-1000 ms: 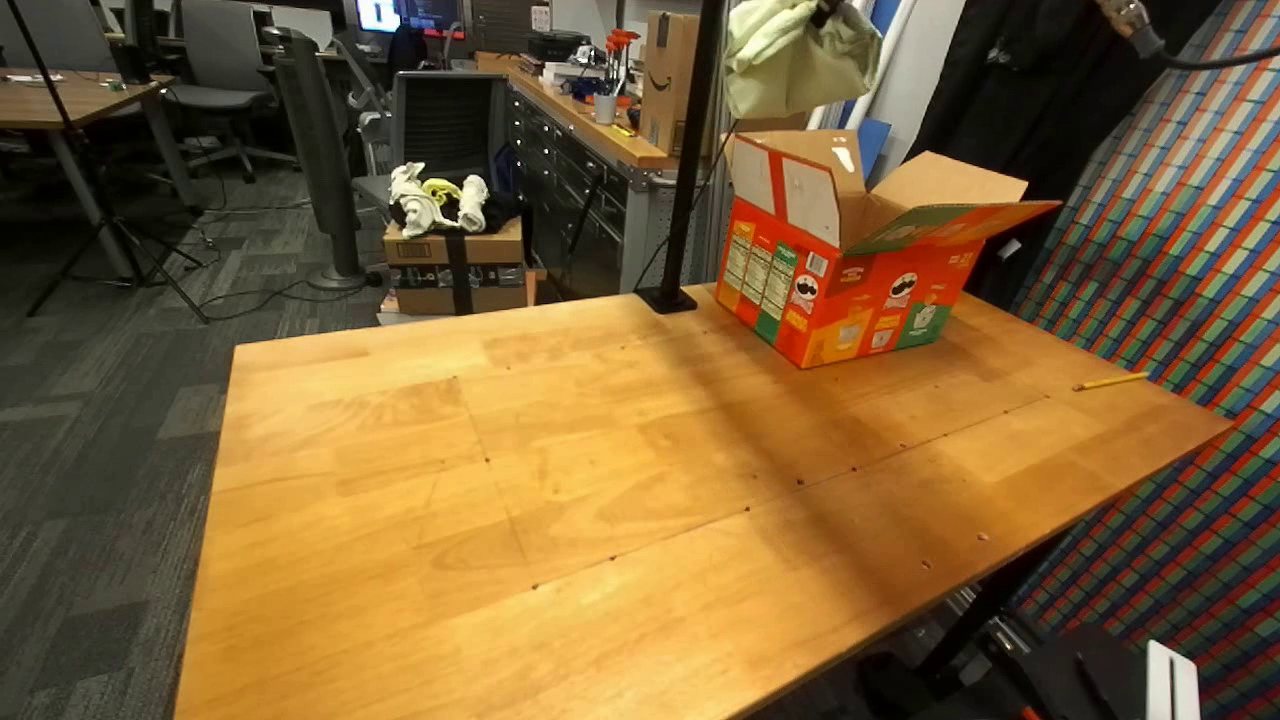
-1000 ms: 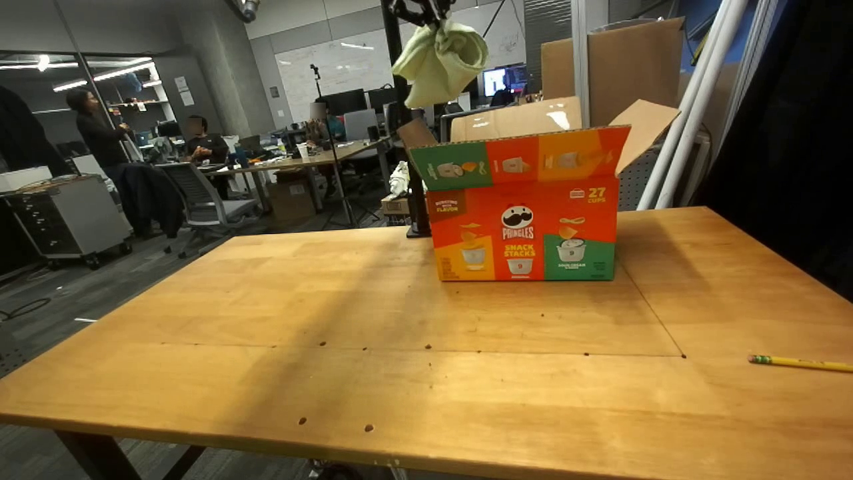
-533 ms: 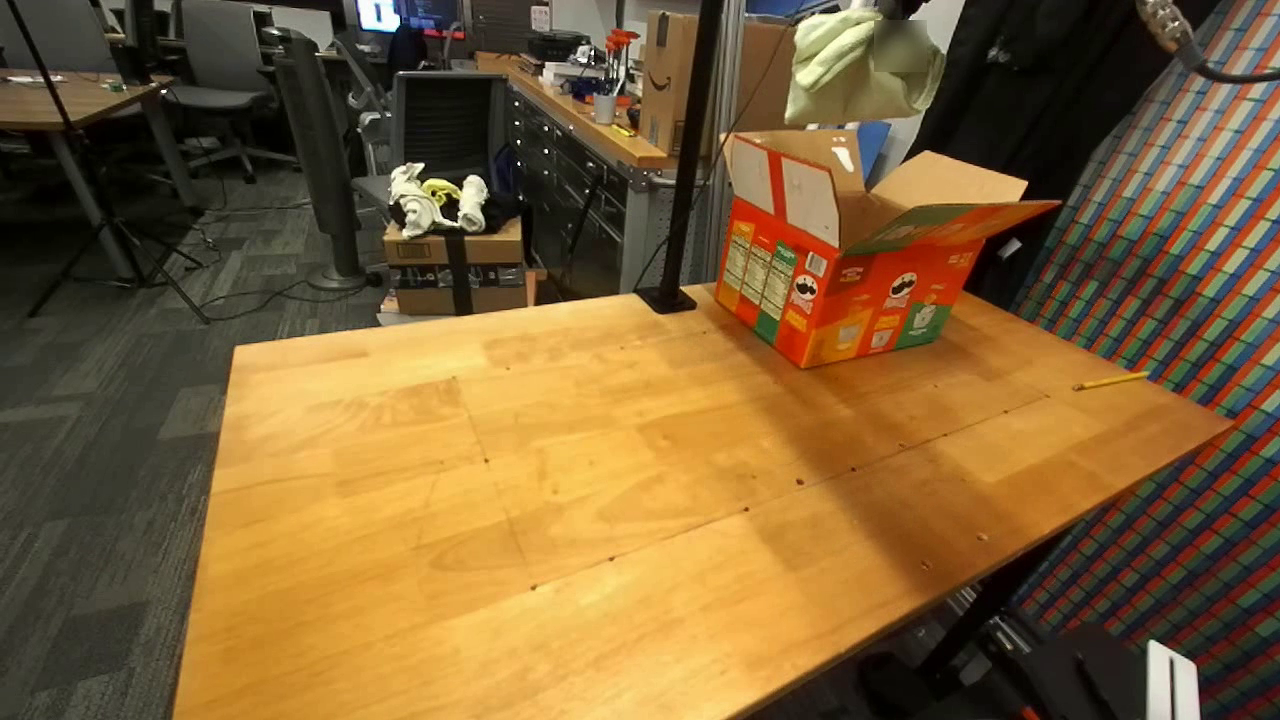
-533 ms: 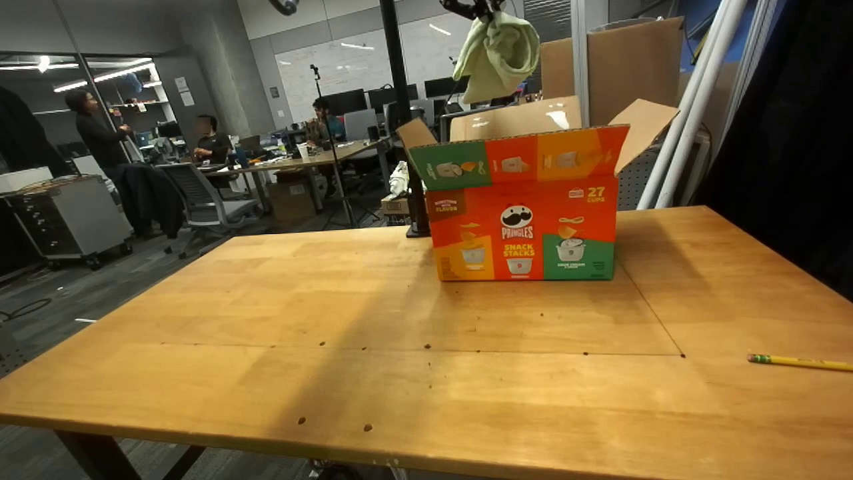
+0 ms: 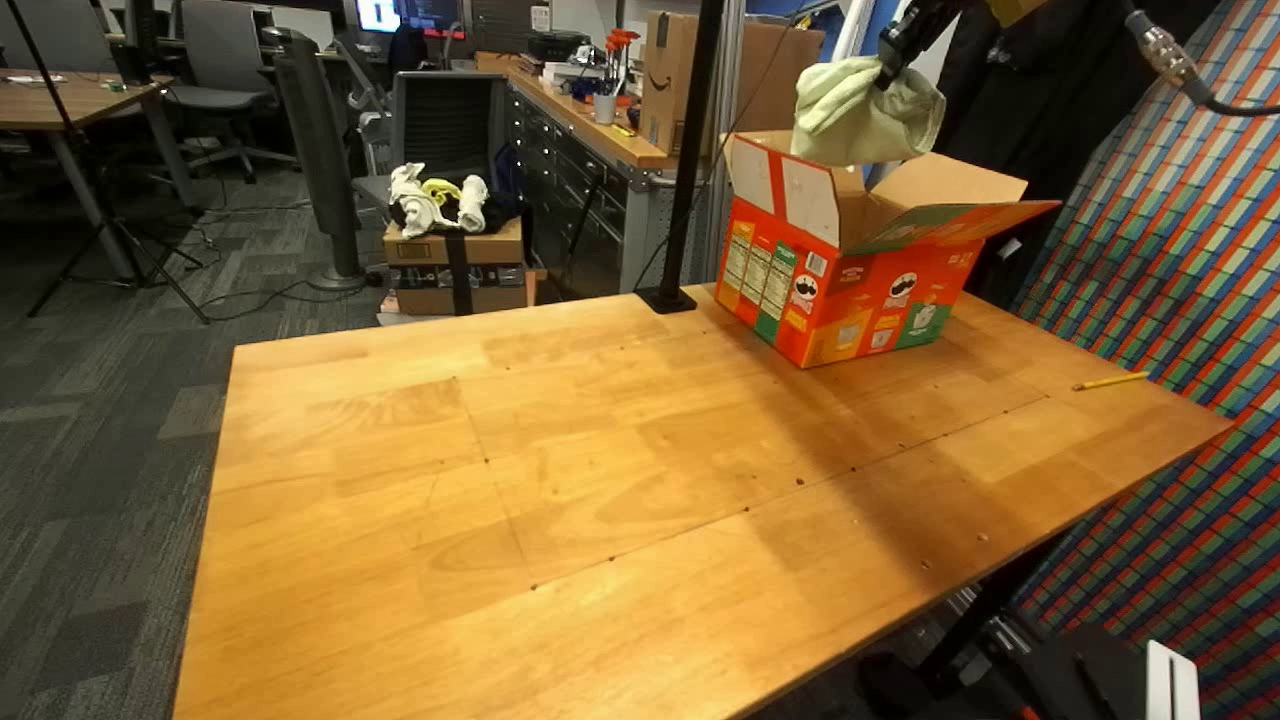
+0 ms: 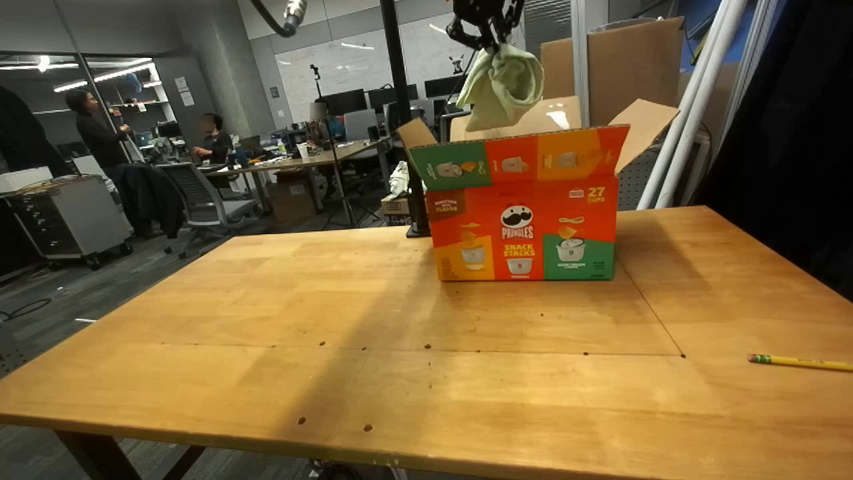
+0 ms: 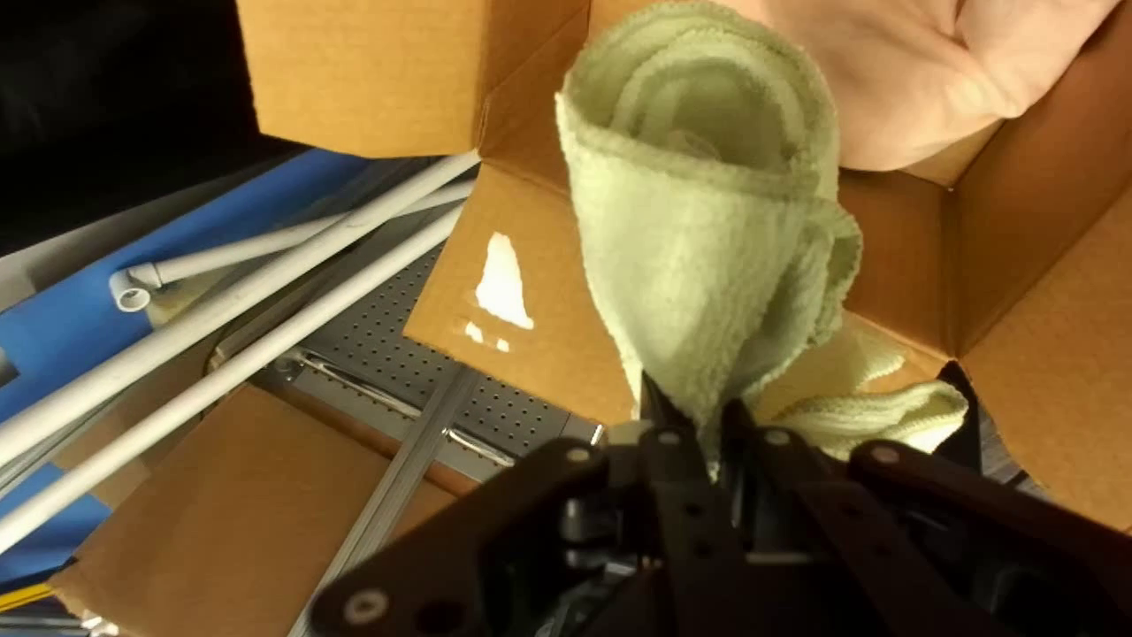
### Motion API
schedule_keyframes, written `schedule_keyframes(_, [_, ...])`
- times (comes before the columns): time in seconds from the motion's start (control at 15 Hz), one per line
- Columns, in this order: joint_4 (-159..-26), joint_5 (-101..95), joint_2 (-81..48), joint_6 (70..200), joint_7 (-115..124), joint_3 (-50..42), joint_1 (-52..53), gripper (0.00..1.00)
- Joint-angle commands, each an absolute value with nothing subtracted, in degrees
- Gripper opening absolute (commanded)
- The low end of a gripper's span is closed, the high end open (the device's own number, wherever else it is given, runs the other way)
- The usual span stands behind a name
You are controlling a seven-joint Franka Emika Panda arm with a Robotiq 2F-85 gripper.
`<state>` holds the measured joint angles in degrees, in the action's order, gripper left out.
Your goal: Pick up the clothes from the table and put them in the box.
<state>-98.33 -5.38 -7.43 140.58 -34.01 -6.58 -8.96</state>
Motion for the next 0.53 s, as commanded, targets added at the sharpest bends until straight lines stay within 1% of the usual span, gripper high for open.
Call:
schedule_keyframes(0.0, [-101.6, -7.0, -6.0, 141.1, -32.5, -6.7, -9.1, 0.03])
schedule_keyframes(0.47, [-106.4, -7.1, -6.1, 141.2, -32.5, -7.7, -9.9, 0.03])
